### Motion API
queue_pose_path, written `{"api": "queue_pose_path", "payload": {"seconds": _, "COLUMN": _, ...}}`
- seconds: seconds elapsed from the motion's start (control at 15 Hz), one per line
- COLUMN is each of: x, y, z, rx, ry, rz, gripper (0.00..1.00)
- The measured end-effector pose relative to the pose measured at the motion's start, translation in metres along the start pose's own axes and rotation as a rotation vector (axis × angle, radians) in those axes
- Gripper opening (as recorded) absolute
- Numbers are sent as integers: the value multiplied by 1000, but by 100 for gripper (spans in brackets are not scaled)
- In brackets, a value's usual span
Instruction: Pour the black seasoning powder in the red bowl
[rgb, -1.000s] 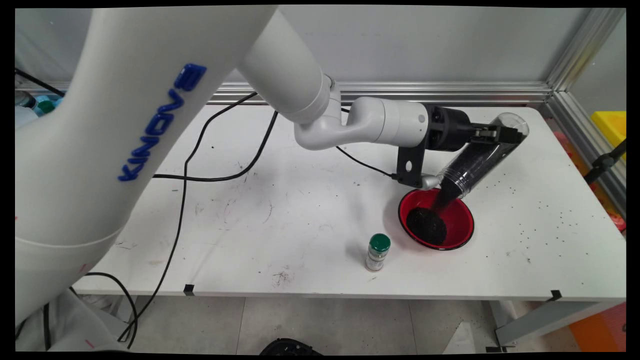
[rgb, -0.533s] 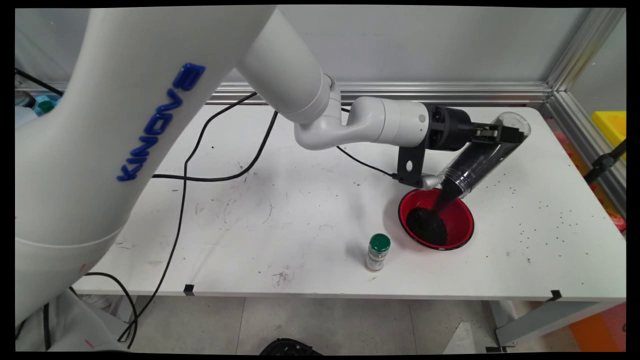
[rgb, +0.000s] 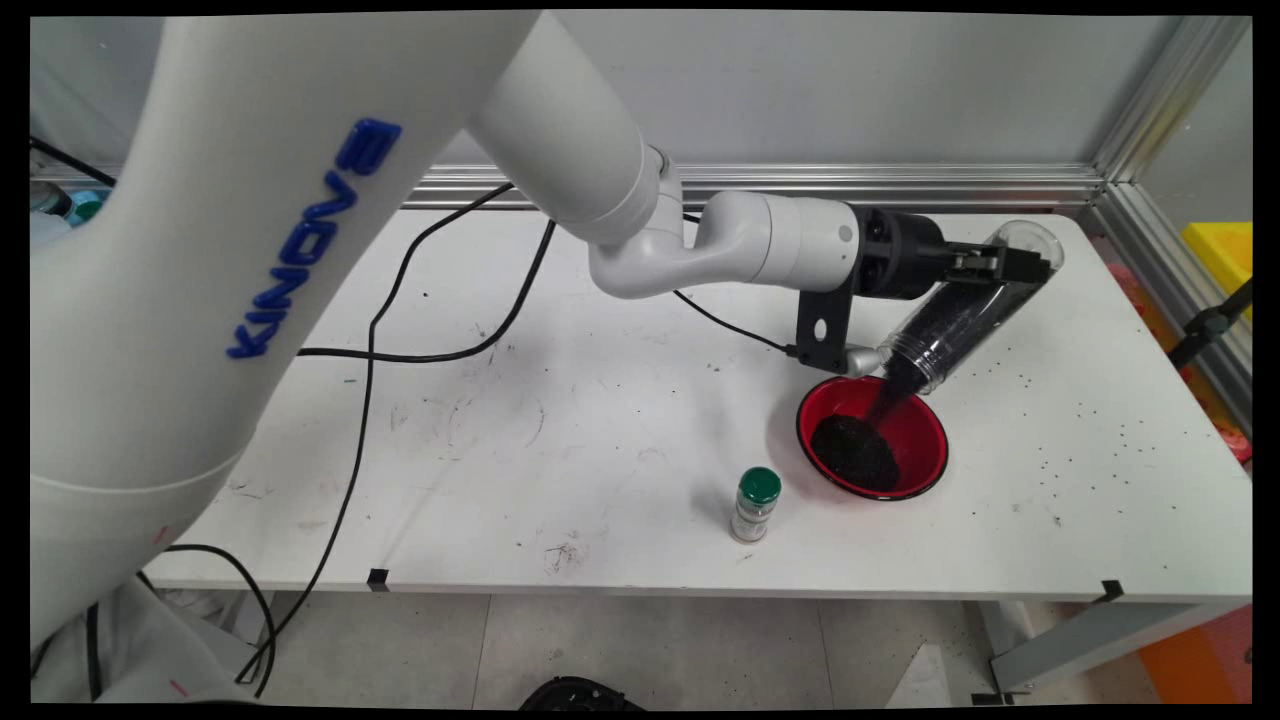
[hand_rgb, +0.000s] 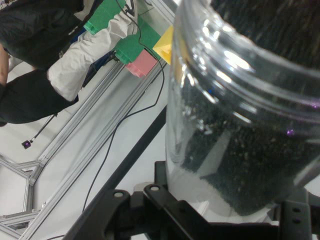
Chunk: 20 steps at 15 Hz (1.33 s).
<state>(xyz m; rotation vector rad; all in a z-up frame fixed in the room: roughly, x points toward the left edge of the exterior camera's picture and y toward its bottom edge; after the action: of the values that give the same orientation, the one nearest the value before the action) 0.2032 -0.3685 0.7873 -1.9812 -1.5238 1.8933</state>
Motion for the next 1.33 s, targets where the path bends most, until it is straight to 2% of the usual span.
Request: {"api": "queue_pose_path", "payload": {"seconds": 1.33, "x": -2, "y": 0, "z": -1, "rx": -5, "ry": -2, "rz": -17, "gripper": 0}}
